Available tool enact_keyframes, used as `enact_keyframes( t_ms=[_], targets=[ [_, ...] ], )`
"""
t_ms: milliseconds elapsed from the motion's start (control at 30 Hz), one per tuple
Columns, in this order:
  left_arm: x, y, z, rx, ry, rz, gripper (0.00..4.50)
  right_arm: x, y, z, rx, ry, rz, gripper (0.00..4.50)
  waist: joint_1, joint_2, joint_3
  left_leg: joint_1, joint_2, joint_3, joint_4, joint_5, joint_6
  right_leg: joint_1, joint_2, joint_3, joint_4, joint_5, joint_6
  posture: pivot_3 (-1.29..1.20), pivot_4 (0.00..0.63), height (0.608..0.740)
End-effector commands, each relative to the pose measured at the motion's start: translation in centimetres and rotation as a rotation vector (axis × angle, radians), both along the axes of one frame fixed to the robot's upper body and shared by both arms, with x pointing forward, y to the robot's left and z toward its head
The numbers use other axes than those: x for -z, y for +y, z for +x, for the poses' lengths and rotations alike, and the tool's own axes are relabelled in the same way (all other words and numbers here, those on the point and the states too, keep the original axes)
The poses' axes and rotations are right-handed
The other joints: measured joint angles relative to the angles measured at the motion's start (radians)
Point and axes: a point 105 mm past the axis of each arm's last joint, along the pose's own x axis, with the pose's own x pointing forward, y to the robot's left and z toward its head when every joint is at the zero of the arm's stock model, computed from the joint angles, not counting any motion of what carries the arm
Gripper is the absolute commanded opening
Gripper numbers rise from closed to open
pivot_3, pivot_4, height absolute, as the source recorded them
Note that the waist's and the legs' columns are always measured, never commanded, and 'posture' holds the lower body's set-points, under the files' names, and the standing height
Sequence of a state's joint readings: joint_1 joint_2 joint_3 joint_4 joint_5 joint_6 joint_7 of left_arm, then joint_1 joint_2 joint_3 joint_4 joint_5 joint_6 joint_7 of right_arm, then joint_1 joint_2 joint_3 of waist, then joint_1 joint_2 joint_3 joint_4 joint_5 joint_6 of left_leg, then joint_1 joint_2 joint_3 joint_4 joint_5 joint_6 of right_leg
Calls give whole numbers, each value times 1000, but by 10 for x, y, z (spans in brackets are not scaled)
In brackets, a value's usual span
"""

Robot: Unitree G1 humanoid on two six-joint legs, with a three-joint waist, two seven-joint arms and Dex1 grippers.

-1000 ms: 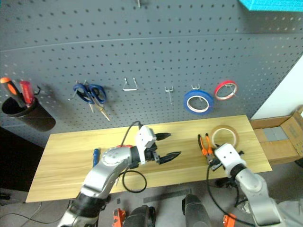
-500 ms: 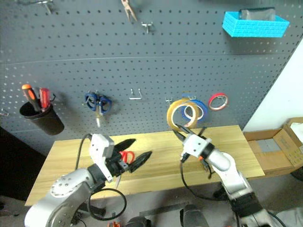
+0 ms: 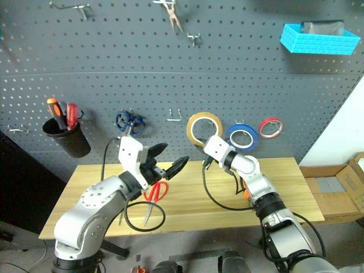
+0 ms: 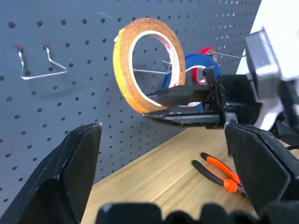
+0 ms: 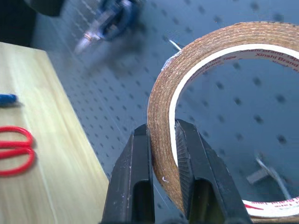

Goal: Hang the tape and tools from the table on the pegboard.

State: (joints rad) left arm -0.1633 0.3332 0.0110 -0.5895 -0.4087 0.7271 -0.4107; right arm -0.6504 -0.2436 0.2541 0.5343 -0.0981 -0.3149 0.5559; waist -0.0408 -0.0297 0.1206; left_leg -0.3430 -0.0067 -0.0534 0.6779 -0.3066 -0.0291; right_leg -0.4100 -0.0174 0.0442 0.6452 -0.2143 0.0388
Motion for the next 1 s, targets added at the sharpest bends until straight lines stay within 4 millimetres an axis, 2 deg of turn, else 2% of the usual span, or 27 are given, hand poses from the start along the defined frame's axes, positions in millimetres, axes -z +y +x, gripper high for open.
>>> enact_keyframes(
  t_ms=[33,433,633,1000],
  targets=[
    [-11,-3,1,27,-57,4,4500,-10,-4,6,31,-22,5,107,-2,0,0,1,0,0,0,0,0,1,0,0,0,0,0,-8,46,740],
    [-7,-5,6,51,-57,9,4500,0,-13,-4,68,8,11,107,-9,0,0,4,0,0,0,0,0,4,1,1,0,0,0,-37,53,740],
    [-7,-4,5,50,-58,6,4500,13,-23,-4,125,72,20,107,-14,1,0,4,0,0,0,0,0,4,1,0,0,0,0,-30,56,740],
    [-9,-3,7,45,-64,10,4500,-6,-17,20,134,52,37,107,-19,1,0,4,1,0,-1,0,0,4,1,0,0,0,0,-20,54,740]
  ],
)
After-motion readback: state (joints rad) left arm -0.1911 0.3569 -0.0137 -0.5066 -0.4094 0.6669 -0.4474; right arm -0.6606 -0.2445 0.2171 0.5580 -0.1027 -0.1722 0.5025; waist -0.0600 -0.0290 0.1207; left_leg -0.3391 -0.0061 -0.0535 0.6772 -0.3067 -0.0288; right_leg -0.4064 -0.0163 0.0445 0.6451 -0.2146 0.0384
